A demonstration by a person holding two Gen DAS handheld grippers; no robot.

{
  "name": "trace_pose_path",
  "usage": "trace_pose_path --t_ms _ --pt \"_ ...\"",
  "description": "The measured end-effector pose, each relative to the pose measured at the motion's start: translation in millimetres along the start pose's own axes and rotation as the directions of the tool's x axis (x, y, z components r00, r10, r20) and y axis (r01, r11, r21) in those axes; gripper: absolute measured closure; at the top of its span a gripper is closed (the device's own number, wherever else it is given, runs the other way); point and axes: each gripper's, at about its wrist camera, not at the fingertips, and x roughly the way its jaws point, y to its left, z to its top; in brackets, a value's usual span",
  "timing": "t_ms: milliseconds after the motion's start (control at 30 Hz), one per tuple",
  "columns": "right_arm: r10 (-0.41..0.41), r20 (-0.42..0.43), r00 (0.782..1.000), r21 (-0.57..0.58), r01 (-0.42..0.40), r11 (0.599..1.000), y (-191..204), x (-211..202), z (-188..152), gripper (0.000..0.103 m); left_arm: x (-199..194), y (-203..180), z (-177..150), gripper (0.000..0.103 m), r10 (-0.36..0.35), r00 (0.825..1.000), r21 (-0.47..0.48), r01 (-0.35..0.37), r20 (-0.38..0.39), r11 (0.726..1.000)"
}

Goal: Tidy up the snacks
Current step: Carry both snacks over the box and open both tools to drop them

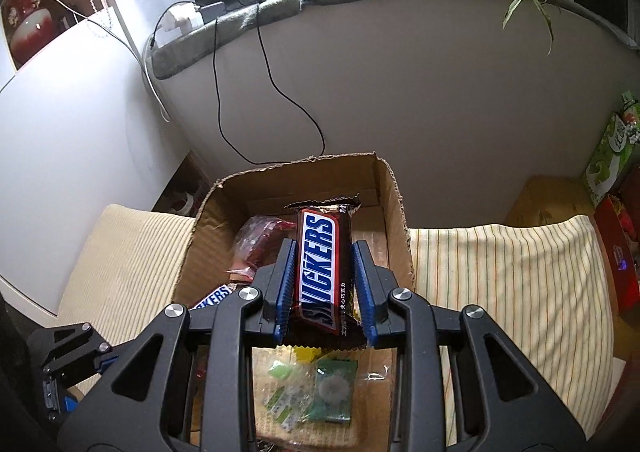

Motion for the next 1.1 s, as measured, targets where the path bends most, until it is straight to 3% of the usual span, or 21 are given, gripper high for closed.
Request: trace_pose_path --t_ms 667,767,867,1100 --pt "0.0 -0.016 1.0 0.01 0.0 1.0 -9.3 10.7 1.0 0.072 5.2 -3.6 1.6 0.081 0.002 1.0 0.006 -0.002 -0.003 1.0" --pt "0.002 -0.017 1.0 0.004 -0.002 1.0 -9.0 10.1 0.8 0.063 5.5 -4.4 1.0 0.081 0.003 1.0 0.006 -0.003 -0.005 1.0" --pt "-0.009 -0.005 1.0 -0.003 0.009 1.0 -8.0 6.5 0.2 0.051 5.0 -5.8 0.4 0.075 0.006 1.0 0.005 -0.006 -0.005 1.0" --pt "-0.021 0.006 1.0 -0.014 0.021 1.0 -5.8 -2.8 -1.3 0.046 -0.7 -9.0 -1.6 0.044 0.019 1.0 0.001 -0.019 0.007 1.0"
